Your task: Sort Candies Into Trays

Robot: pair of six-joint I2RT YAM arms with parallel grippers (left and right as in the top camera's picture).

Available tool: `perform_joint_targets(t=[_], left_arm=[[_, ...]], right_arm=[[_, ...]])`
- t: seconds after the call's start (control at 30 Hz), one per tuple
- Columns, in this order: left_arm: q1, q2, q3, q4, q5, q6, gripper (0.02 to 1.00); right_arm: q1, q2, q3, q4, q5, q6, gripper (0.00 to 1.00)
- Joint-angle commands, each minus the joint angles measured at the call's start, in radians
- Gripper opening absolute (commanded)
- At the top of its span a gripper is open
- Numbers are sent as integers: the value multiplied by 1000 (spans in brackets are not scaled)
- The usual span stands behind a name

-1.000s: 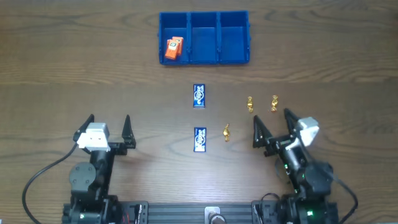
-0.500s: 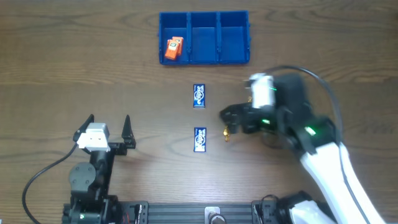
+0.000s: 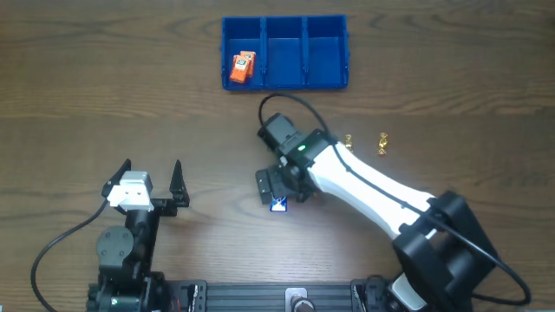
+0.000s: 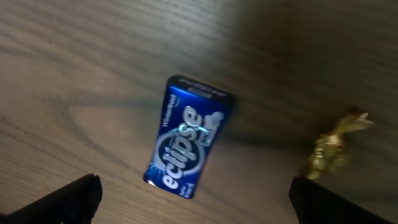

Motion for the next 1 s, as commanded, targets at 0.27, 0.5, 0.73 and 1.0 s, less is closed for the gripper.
perform_joint_targets(t=[0.27, 0.5, 0.73, 1.0], left_arm=[[3, -6, -16, -42, -6, 14, 998], [3, -6, -16, -42, -6, 14, 996], [3, -6, -16, -42, -6, 14, 998], [3, -6, -16, -42, -6, 14, 998]], right_arm=[[95, 105, 21, 44, 185, 220, 998], [113, 140, 21, 87, 221, 265, 987], [113, 162, 21, 100, 222, 284, 908], [113, 163, 21, 103, 222, 284, 645]])
